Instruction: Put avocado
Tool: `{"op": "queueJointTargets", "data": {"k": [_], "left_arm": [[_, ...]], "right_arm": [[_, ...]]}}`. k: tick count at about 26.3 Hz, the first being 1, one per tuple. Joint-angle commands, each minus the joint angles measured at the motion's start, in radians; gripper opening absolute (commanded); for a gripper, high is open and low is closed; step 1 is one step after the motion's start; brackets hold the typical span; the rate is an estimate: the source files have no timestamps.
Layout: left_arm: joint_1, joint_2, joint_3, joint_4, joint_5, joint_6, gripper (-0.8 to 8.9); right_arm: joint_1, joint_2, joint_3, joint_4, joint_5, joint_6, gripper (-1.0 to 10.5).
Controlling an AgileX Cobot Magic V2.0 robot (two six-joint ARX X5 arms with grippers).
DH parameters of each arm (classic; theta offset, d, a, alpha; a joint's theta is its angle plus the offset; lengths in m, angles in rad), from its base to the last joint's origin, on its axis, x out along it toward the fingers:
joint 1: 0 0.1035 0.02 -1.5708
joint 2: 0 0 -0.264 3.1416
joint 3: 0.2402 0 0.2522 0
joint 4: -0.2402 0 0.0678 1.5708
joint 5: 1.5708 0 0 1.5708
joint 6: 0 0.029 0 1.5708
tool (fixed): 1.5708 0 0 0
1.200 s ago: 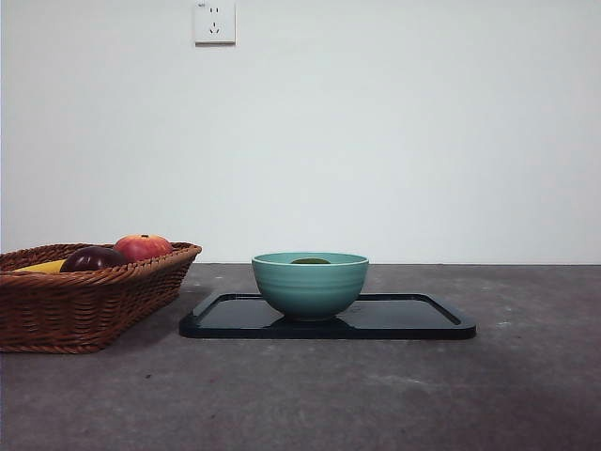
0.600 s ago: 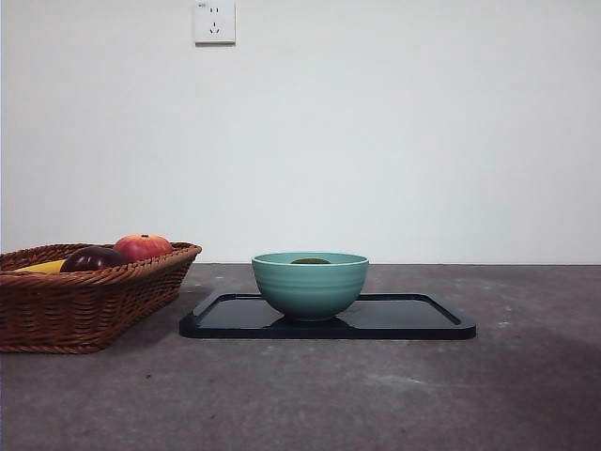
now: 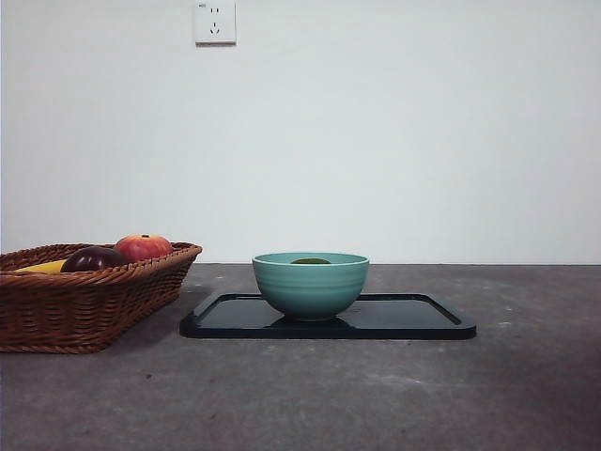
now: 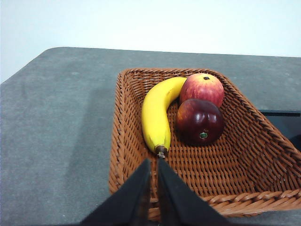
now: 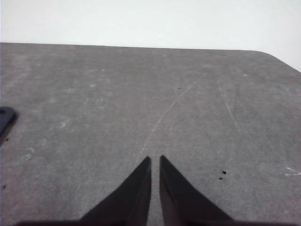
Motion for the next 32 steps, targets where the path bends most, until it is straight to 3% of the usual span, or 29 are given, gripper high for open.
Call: {"op": "queueJointTargets", "data": {"k": [1,8,13,32], "left_arm": [[0.001,-0.001,-0.020,-0.006,0.010,0.011,0.24],[0.001,-0.001,-0.020,-0.006,0.010,0.011,0.24],[0.001,-0.001,-0.020,-0.006,0.010,0.012,0.24],[0.001,-0.001,-0.020,-0.006,0.010,0.012,0.24]], "right_arm": [[0.003,-0.003,-0.006,-0.009,0.006,0.014,0.3],[0.004,-0.003,-0.006,-0.010,-0.020,0.011,0.3],[0.004,-0.003,-0.006,-0.017,-0.105,0.011,0.3],[0.003,-0.003,-0.005,0.007,-0.103,0.014,0.3]]}}
